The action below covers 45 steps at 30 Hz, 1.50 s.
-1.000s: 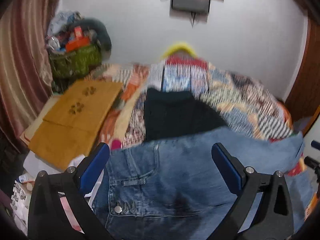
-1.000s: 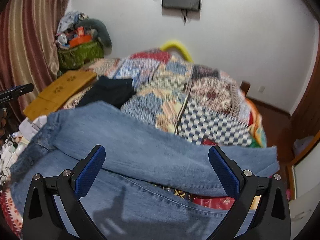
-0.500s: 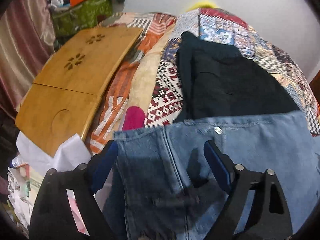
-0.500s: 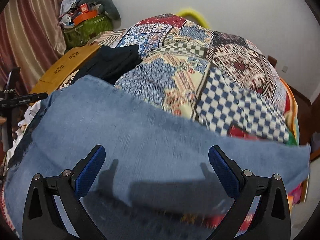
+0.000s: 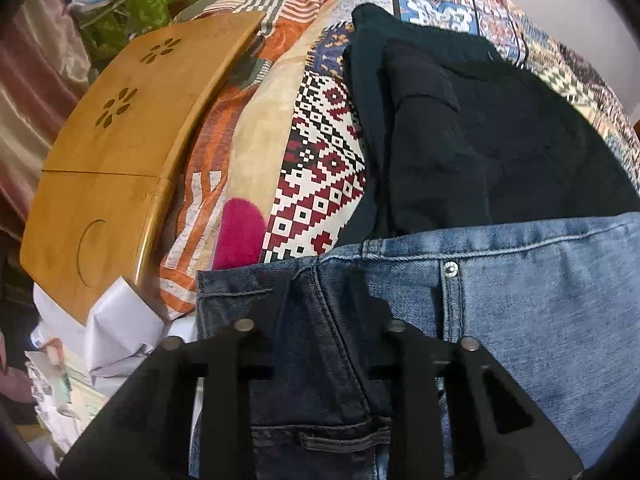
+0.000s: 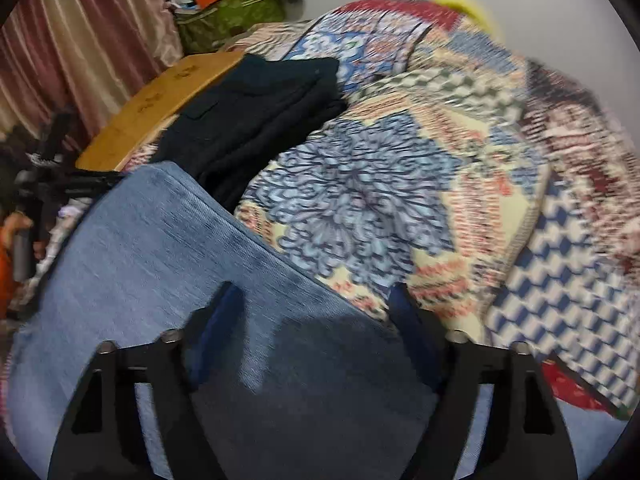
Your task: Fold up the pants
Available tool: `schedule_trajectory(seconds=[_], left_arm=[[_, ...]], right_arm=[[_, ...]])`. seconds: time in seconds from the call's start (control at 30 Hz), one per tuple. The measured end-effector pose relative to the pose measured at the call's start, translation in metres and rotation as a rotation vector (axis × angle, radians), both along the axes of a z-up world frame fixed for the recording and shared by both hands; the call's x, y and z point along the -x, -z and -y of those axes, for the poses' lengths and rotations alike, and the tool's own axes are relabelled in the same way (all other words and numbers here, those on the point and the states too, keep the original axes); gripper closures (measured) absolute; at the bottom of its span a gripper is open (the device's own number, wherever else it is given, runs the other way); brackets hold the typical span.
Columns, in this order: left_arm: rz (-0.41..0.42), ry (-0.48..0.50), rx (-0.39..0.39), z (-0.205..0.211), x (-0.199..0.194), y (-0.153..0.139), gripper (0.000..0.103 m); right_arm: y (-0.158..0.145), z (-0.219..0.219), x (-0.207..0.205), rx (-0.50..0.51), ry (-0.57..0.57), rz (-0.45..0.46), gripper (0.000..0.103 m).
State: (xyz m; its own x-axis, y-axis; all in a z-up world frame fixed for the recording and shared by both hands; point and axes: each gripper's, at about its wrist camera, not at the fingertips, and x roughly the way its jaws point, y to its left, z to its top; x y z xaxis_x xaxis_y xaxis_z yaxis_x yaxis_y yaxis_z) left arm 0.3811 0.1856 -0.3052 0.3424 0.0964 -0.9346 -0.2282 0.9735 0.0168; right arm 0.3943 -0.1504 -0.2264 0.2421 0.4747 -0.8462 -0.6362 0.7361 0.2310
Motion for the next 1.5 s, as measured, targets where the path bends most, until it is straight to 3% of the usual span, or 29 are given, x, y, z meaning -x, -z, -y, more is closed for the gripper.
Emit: schedule_trajectory(seconds=[0.13, 0.23, 0.33, 0.7, 0.93, 1.2, 1.5], left_arm=[[-0.014, -0.014, -0.016, 0.002, -0.005, 0.000, 0.086], [0.025, -0.073, -0.012, 0.002, 0.001, -0.011, 0.091], [0.068, -0.073, -0.055, 0.008, 0.010, -0.026, 0.092], [0.296, -0.030, -0.099, 0.040, 0.087, -0.132, 0.093], [0.439, -0.011, -0.167, 0.062, 0.156, -0.177, 0.093], [0.482, -0.038, -0.164, 0.063, 0.218, -0.182, 0.093], [0.420, -0.067, -0.132, 0.056, 0.283, -0.147, 0.093]], right_arm=[[0.002, -0.002, 0.002, -0.049, -0.029, -0.038, 0.060], [0.002, -0.004, 0.004, -0.081, -0.028, -0.079, 0.088], [-0.005, -0.006, 0.017, -0.043, -0.008, -0.010, 0.094], [-0.093, 0.025, 0.090, -0.078, 0.055, 0.217, 0.096], [-0.116, 0.040, 0.147, -0.104, 0.078, 0.264, 0.096], [-0.114, 0.050, 0.208, -0.176, 0.120, 0.237, 0.096], [-0.087, 0.051, 0.255, -0.183, 0.117, 0.180, 0.096]])
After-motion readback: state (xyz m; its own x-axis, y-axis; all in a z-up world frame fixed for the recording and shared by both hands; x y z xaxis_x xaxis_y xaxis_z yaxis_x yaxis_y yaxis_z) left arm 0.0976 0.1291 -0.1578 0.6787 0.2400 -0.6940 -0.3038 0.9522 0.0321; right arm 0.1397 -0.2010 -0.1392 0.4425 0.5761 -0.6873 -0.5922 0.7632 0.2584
